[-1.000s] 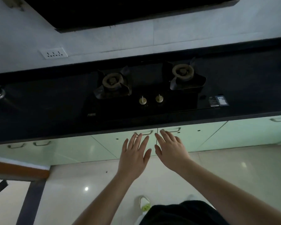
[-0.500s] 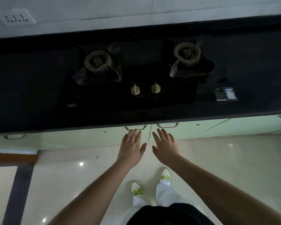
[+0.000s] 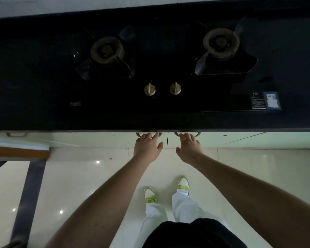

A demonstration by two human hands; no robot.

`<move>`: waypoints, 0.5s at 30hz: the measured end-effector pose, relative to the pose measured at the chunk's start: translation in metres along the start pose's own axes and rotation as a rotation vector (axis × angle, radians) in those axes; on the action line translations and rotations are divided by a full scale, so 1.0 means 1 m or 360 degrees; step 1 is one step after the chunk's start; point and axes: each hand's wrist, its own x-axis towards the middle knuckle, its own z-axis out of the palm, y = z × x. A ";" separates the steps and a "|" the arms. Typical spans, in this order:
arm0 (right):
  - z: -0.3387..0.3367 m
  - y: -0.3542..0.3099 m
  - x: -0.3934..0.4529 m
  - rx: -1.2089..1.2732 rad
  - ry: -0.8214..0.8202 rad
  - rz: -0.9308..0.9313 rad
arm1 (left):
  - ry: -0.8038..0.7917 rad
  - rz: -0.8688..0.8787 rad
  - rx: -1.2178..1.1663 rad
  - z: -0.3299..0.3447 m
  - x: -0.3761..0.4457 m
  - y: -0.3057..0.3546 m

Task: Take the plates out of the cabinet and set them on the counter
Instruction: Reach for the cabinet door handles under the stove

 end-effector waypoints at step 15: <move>0.036 0.030 -0.073 -0.0180 -0.0038 -0.0155 | -0.0110 -0.0160 -0.0156 0.032 -0.068 0.006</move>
